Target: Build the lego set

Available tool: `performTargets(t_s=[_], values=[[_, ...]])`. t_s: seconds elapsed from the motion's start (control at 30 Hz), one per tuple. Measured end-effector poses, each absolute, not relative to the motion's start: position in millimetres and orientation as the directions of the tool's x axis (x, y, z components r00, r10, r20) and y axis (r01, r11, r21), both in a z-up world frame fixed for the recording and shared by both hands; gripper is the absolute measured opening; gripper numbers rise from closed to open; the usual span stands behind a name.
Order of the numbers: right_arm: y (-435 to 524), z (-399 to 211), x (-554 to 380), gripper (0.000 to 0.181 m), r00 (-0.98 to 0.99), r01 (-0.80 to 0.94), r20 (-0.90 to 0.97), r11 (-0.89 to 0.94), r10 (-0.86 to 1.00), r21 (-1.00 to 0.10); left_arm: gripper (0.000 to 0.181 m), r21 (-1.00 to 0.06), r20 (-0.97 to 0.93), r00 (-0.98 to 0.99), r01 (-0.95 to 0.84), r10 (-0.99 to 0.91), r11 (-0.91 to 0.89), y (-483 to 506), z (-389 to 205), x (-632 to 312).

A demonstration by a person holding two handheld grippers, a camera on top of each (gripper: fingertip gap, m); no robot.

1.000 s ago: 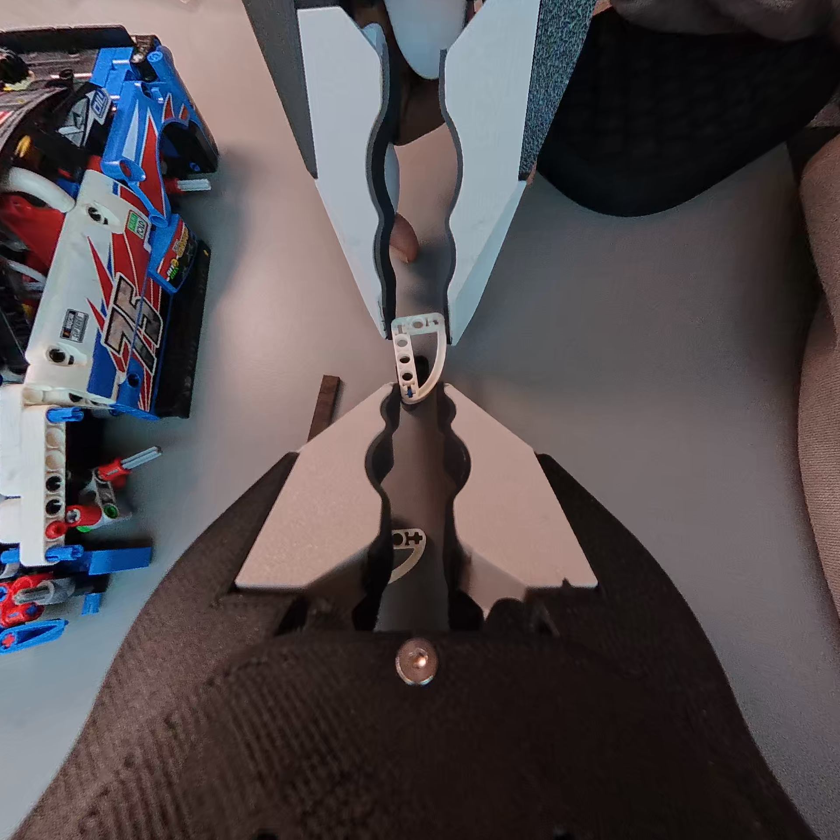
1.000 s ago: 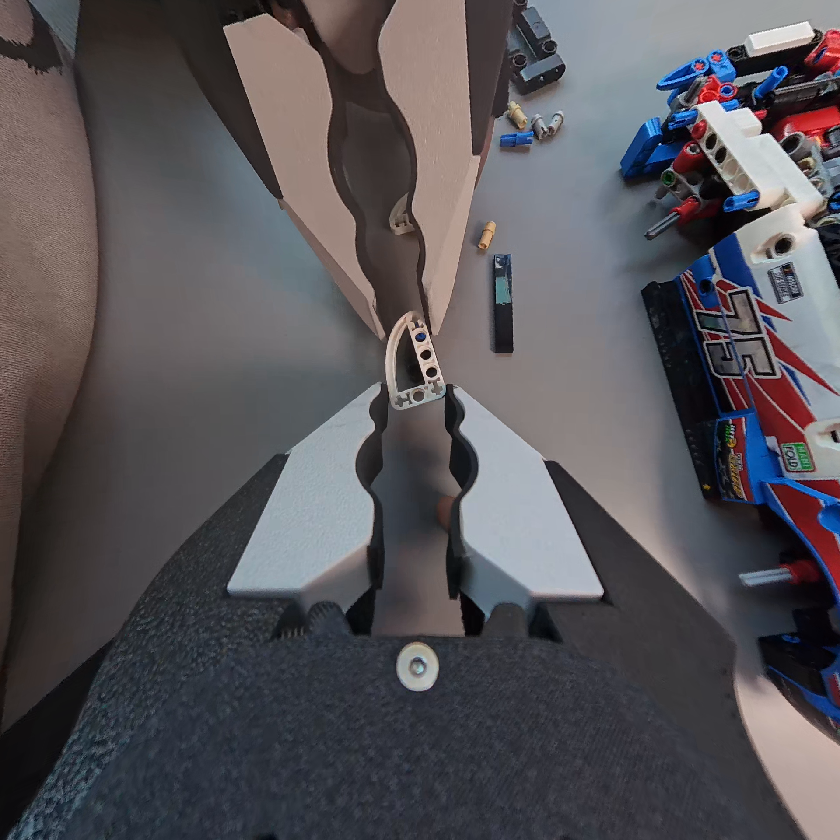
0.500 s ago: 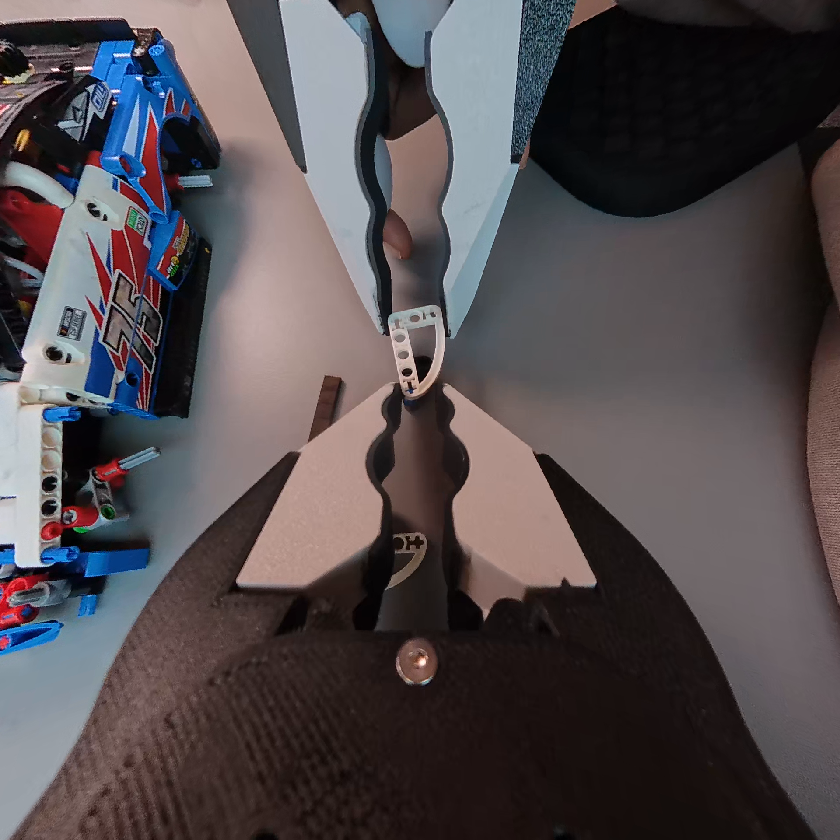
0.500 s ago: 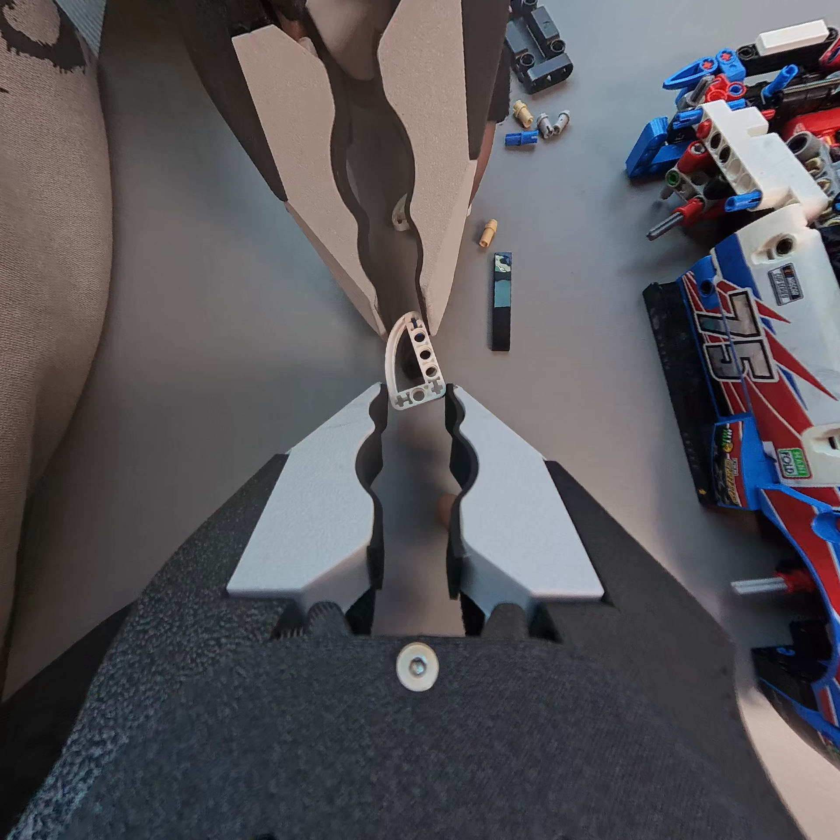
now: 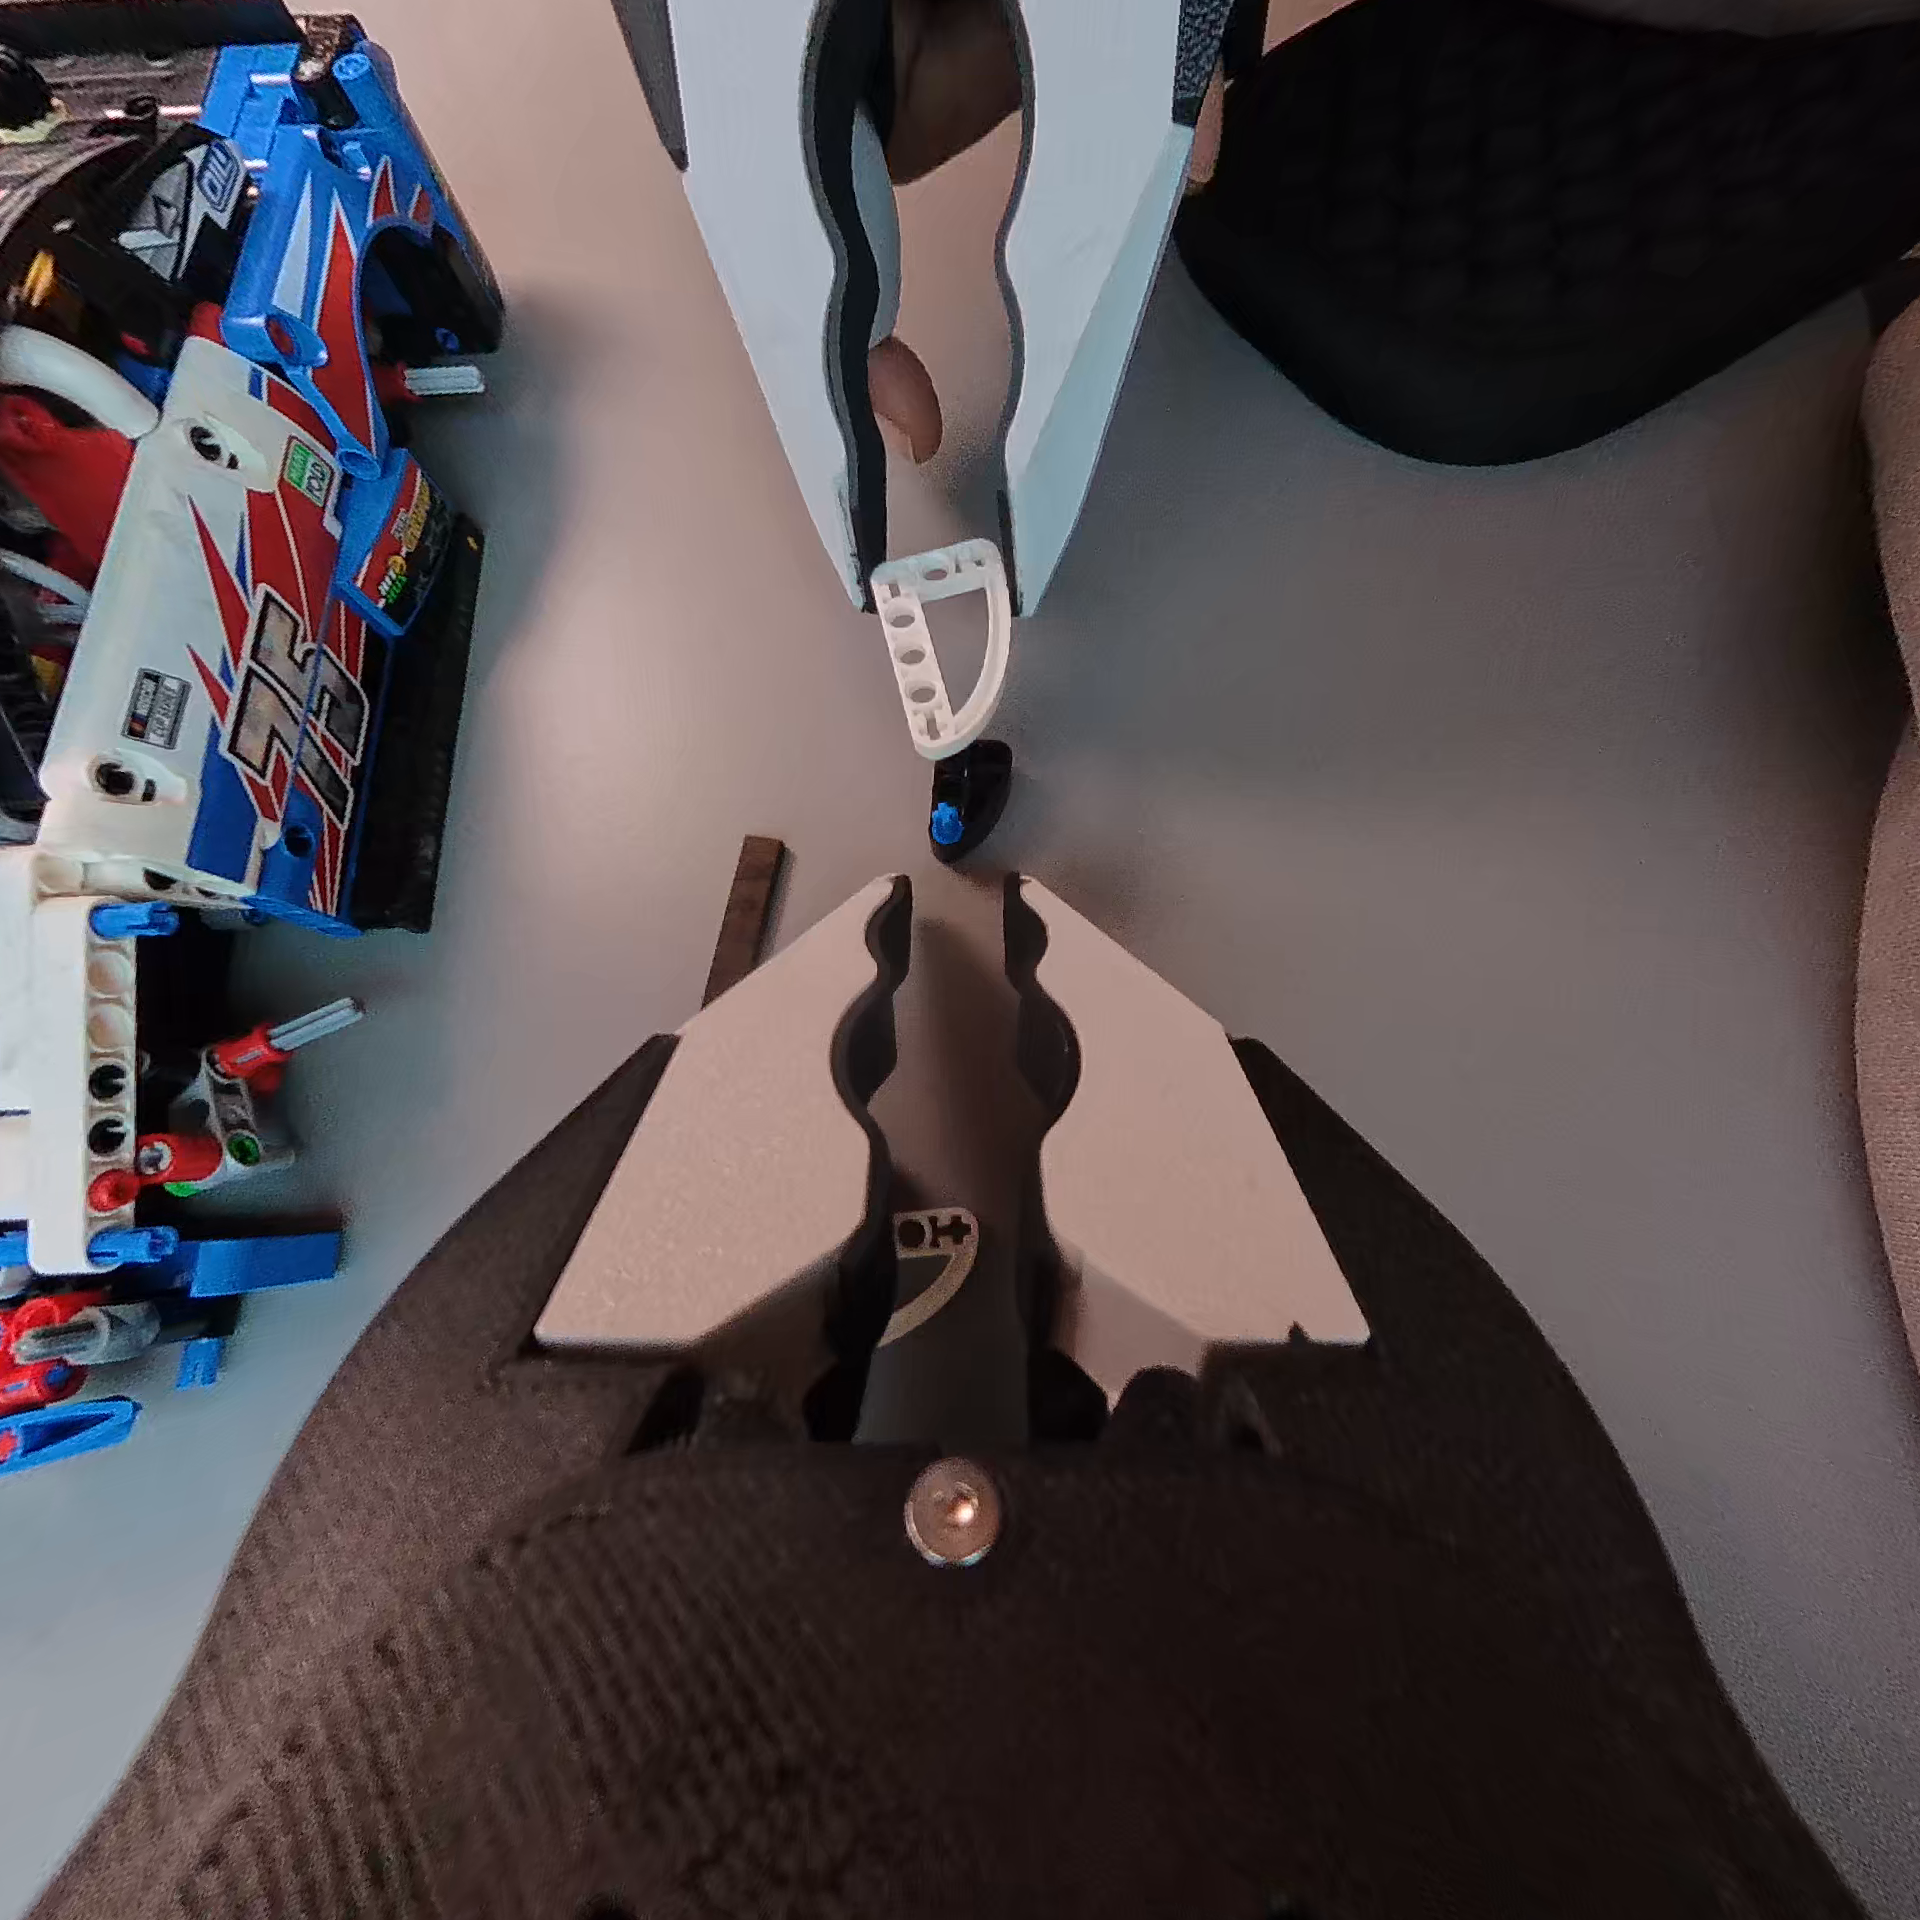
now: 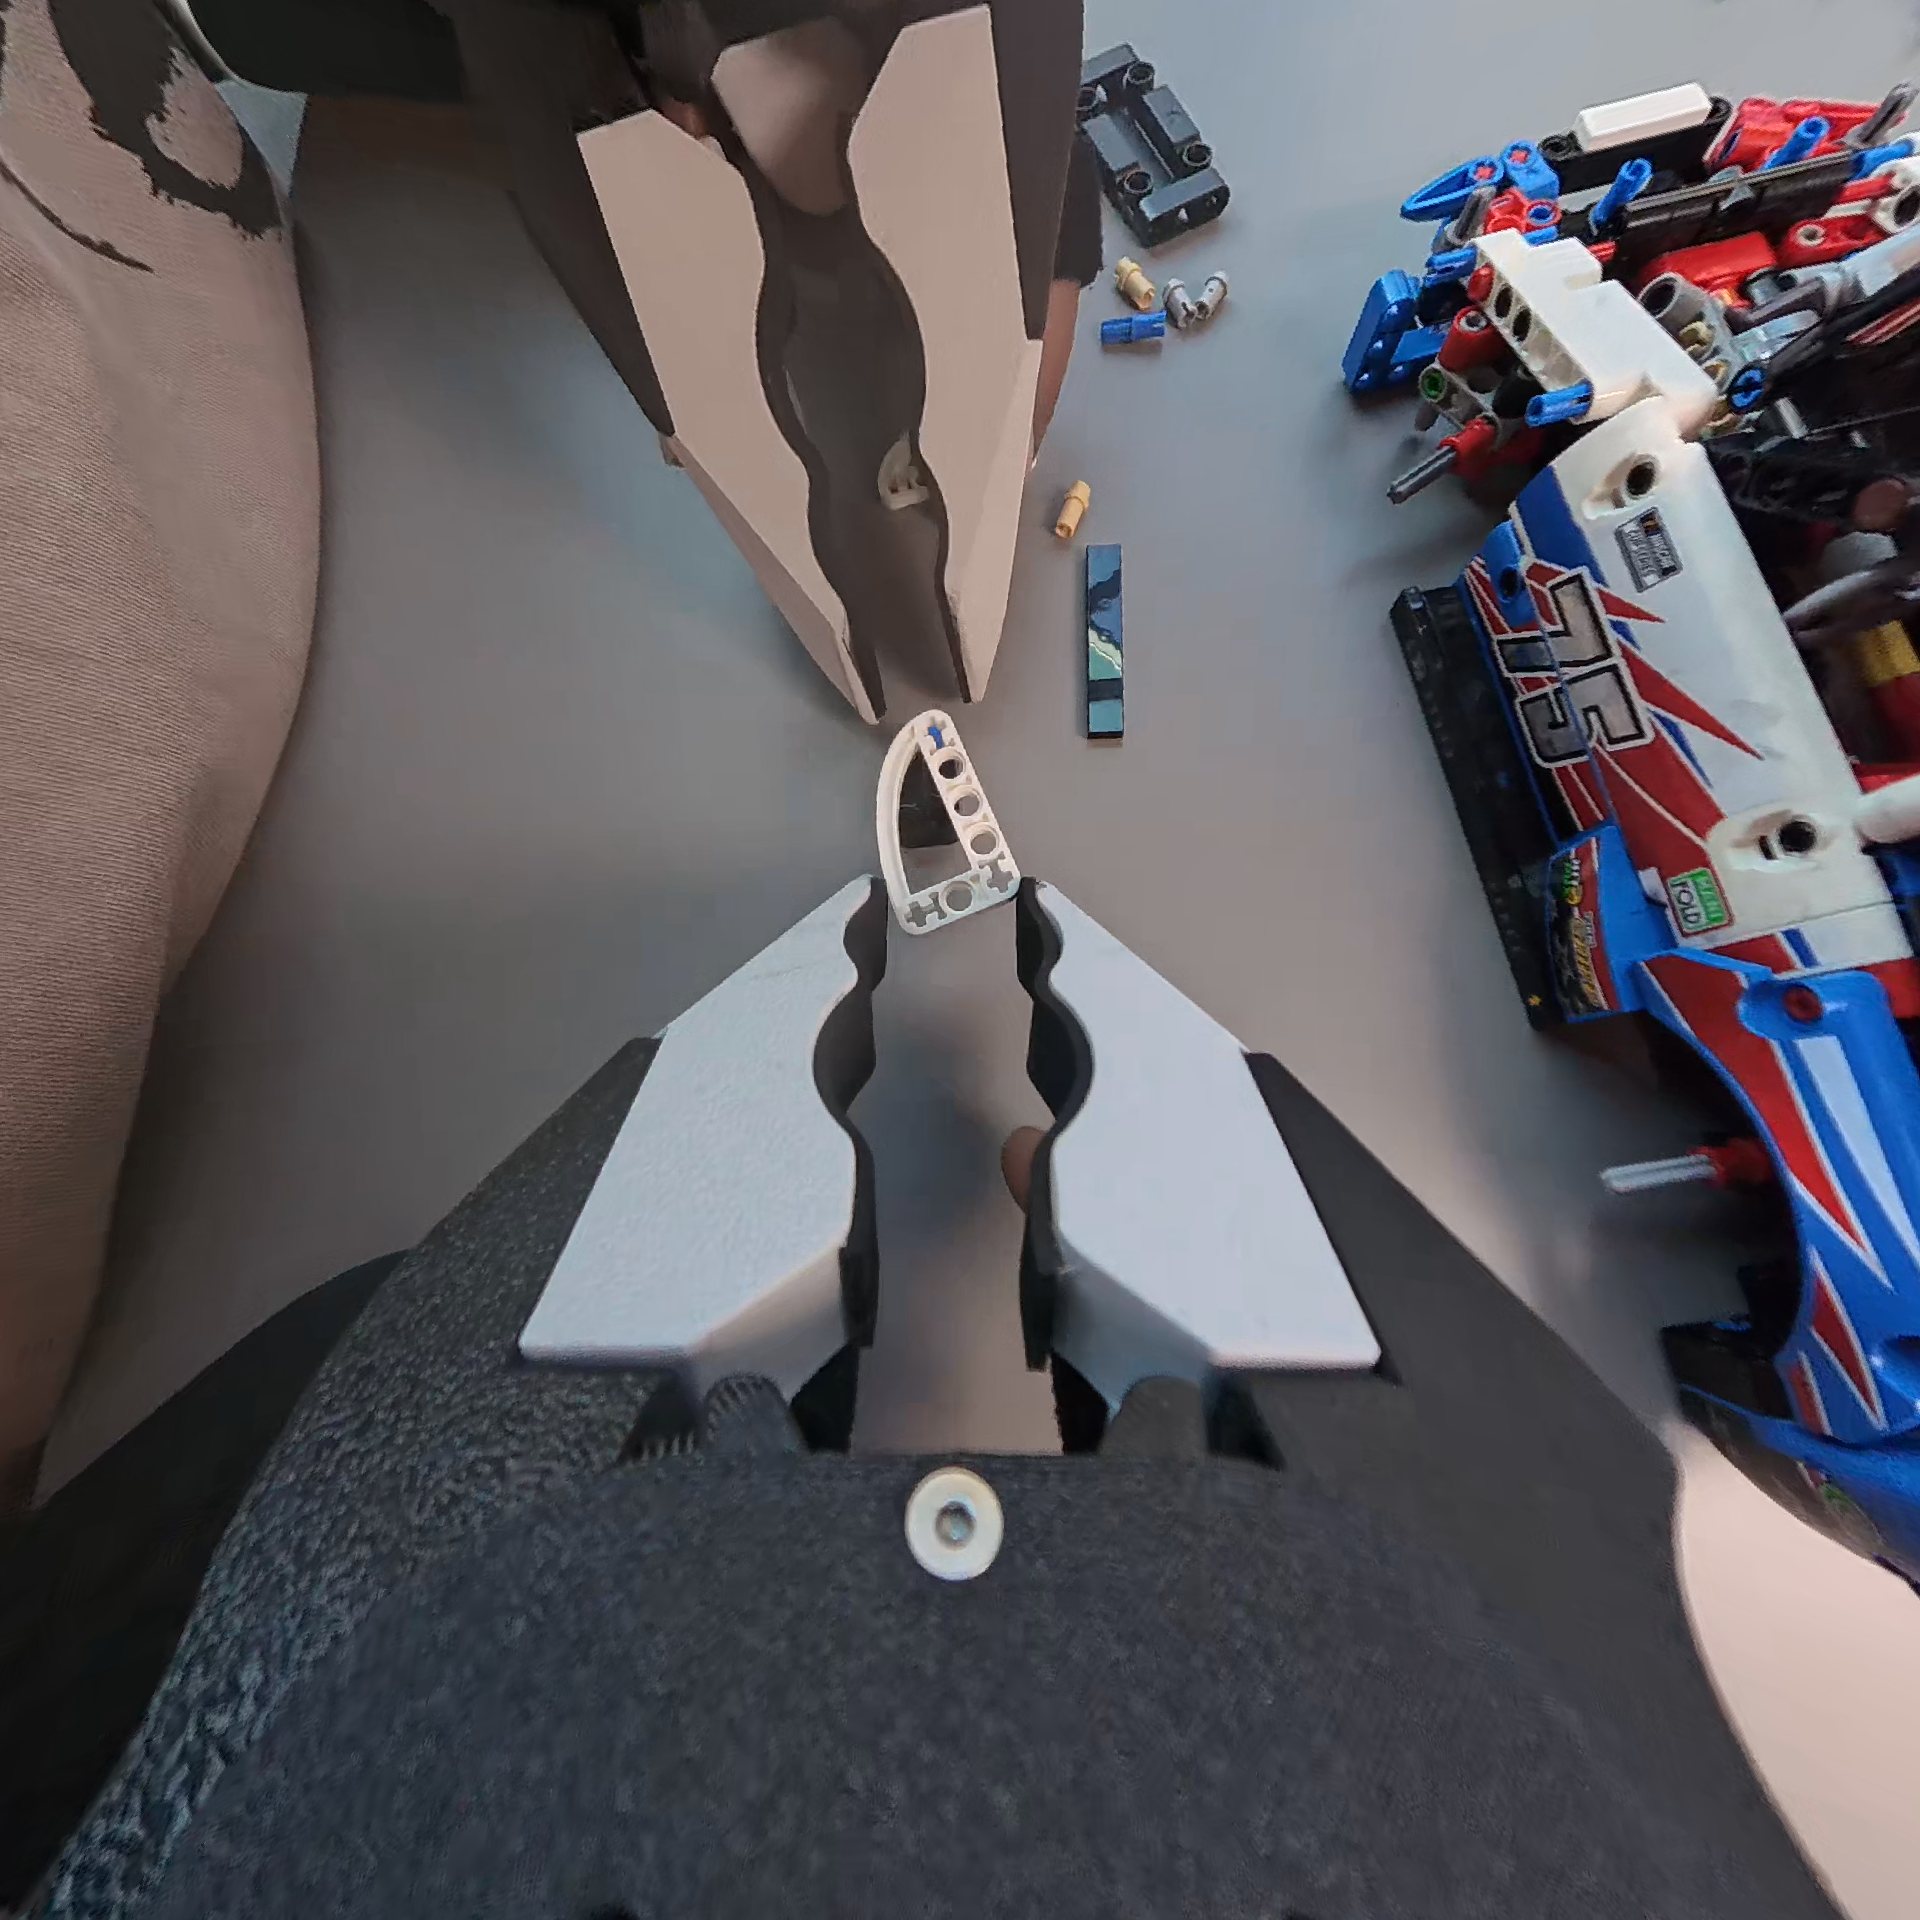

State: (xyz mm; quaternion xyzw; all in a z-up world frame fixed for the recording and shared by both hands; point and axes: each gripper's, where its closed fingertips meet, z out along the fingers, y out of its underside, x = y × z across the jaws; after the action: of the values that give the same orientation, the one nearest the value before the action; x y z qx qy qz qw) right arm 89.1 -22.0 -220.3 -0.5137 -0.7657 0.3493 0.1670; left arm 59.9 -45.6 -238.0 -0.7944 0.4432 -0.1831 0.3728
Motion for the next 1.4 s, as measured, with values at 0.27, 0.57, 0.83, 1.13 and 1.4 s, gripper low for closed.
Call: performTargets(t_s=[0.27, 0.57, 0.83, 1.13, 1.4], values=[[-16, -231, 106, 0.021, -0.398, 0.726, -0.084, 0.258, 0.914, -0.638, 0.015, -0.769, -0.042, 0.544, -0.553, -0.838, -0.321, -40, -236, 65], [-16, -243, 110, 0.022, -0.396, 0.782, 0.001, 0.338, 0.918, -0.523, 0.011, -0.747, -0.081, 0.519, -0.596, -0.851, -0.293, -40, -240, 71], [-24, -213, 91, 0.028, -0.428, 0.670, 0.019, 0.331, 0.904, -0.665, 0.007, -0.751, -0.097, 0.513, -0.601, -0.853, -0.275, -41, -240, 73], [-47, -226, 63, 0.007, -0.506, 0.621, 0.090, 0.434, 0.858, -0.653, 0.006, -0.769, -0.121, 0.509, -0.591, -0.852, -0.244, -44, -231, 70], [-53, -207, 57, 0.000, -0.467, 0.530, 0.026, 0.304, 0.884, -0.792, 0.006, -0.831, -0.030, 0.521, -0.487, -0.853, -0.269, -50, -214, 67]])
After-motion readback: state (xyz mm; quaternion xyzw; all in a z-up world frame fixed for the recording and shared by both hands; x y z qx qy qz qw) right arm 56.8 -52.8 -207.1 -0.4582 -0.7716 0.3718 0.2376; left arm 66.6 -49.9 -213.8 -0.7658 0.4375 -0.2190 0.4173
